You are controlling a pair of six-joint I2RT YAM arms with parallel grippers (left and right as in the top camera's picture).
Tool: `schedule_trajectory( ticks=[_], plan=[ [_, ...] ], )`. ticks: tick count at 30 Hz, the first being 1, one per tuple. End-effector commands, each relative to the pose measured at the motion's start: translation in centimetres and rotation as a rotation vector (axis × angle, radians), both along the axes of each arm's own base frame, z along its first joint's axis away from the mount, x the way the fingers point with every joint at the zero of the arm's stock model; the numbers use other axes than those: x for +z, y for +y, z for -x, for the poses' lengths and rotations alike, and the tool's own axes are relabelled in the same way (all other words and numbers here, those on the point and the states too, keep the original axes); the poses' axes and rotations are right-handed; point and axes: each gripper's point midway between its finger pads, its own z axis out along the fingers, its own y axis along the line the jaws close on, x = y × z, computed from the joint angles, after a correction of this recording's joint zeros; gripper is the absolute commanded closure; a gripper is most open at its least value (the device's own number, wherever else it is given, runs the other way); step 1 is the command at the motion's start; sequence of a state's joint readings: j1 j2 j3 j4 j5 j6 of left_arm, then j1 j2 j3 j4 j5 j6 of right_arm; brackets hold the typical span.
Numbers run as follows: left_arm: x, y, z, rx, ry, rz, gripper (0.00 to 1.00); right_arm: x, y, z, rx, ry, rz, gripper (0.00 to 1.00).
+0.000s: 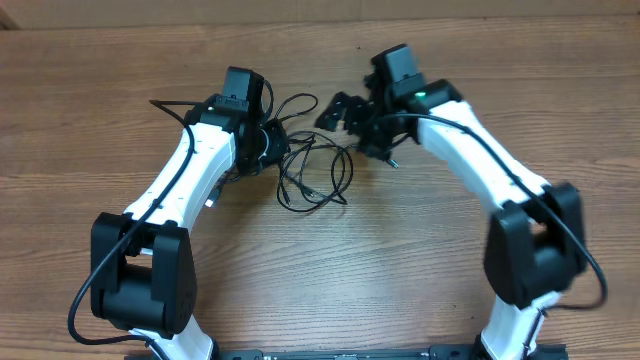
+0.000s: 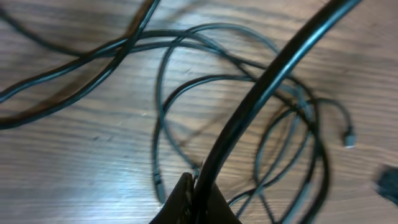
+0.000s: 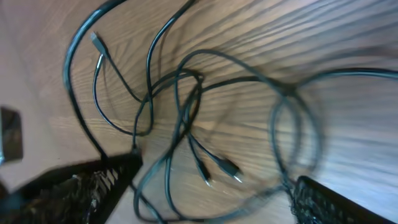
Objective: Untangle cables
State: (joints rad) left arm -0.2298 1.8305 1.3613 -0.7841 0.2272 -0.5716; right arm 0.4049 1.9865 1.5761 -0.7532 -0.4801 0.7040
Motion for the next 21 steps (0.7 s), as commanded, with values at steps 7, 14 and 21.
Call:
schedule_trajectory(
  ticks=[7, 14, 21],
  plan=[
    [0.7, 1.6, 0.2, -0.026, -0.022, -0.117, 0.96, -3.6, 4.9, 2.0, 0.022, 0.131, -0.065, 0.32],
    [2.3, 1.6, -0.5, -0.044, -0.061, -0.113, 0.96, -6.3, 1.9, 2.6, -0.054, 0.122, 0.181, 0.96],
    [8.4, 2.9, -1.5, -0.098, -0.148, -0.133, 0.96, -8.1, -12.8, 0.8, -0.316, 0.104, 0.7, 0.96]
  ],
)
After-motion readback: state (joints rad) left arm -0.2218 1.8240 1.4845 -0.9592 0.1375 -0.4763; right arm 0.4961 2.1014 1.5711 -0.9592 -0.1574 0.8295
